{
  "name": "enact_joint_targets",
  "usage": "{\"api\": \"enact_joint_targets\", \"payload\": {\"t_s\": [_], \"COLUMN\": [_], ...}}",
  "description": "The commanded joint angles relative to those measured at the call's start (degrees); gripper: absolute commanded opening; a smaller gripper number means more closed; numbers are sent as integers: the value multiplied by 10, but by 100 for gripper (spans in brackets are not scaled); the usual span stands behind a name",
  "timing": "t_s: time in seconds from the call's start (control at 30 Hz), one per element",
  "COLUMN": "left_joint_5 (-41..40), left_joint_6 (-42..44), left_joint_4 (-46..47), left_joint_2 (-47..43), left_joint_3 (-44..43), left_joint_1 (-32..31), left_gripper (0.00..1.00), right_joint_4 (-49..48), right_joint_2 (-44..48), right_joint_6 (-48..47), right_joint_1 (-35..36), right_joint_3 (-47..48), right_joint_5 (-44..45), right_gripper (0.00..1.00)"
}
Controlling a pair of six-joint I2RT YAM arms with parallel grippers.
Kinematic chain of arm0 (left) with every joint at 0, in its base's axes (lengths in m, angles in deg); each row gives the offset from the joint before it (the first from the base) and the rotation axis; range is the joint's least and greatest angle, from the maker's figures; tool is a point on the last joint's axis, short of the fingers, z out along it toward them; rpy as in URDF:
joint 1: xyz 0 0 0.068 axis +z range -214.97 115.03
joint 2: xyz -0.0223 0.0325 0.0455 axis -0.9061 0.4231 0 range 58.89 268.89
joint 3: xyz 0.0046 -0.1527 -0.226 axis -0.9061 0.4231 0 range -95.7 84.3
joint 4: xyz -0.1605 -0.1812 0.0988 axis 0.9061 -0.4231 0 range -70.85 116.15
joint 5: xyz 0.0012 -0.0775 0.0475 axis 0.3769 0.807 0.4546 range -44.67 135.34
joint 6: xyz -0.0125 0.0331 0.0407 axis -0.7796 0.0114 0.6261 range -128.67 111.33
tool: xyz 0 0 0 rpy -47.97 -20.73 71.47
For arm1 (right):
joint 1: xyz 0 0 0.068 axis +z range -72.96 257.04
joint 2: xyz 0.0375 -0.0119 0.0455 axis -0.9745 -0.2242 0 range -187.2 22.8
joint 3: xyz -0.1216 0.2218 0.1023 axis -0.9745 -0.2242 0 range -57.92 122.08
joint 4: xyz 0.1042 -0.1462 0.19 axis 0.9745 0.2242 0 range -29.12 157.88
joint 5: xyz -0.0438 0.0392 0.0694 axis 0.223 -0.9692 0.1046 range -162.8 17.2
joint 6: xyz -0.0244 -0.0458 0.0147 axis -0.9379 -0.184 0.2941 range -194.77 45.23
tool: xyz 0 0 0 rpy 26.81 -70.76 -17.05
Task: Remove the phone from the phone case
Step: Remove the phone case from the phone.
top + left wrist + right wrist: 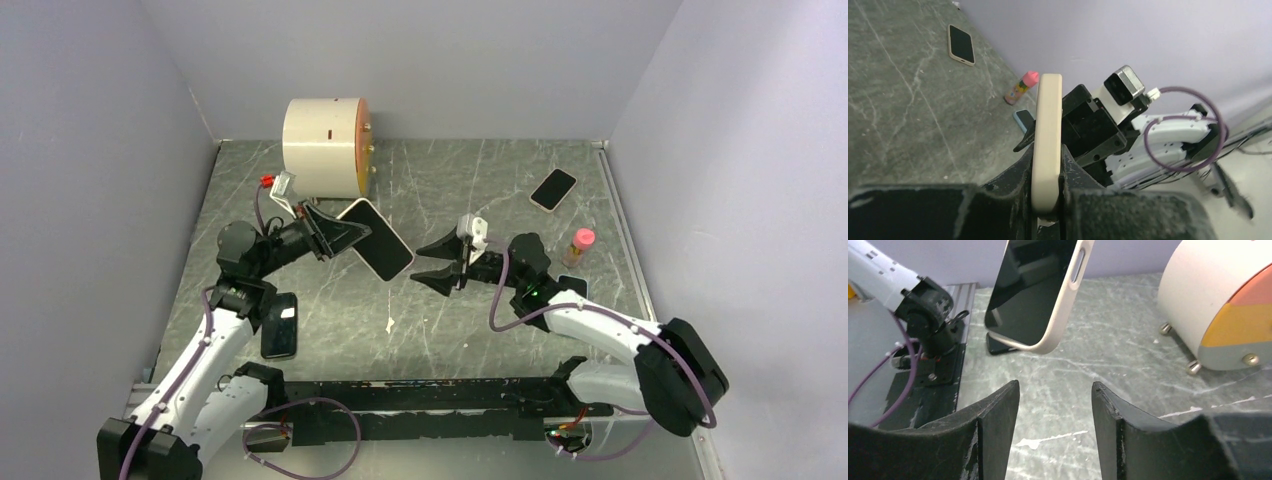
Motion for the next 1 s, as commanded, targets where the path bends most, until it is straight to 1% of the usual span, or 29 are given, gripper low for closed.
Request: {"api": "enact_joint_targets", "payload": {"t_s": [0.0,0.1,0.2,0.3,0.47,0.57,0.77,0.97], "left_joint_5": [55,77,92,117,136,141,166,172], "left_joint_6": [105,118,130,125,125,133,122,149], "left_joint_4": [-25,-10,-16,-4,-9,-25,-15,-66], "left_joint_2": [-10,-4,3,10,6,3,13,10], "left_joint_3": [-47,-48,-54,-56,-62,-68,-76,-90], "left_joint_1": [2,3,2,2,2,2,2,1], "left_gripper": [2,3,2,3,2,3,2,3], "right_joint_4": [126,187,250,294,337,358,407,416], "right_joint_2": [40,56,67,67,54,47,21,2], "right_joint_6": [-26,-52,-71,-83,-102,-113,-133,-139], "right_joint_1": [-2,-2,-2,-2,-2,-1,4,15], "right_joint_3": [18,45,74,99,134,151,198,216], "right_joint_5": [-42,-59,-69,-70,-100,-124,-155,-157], "right_gripper": [59,60,62,63,63,61,57,55]}}
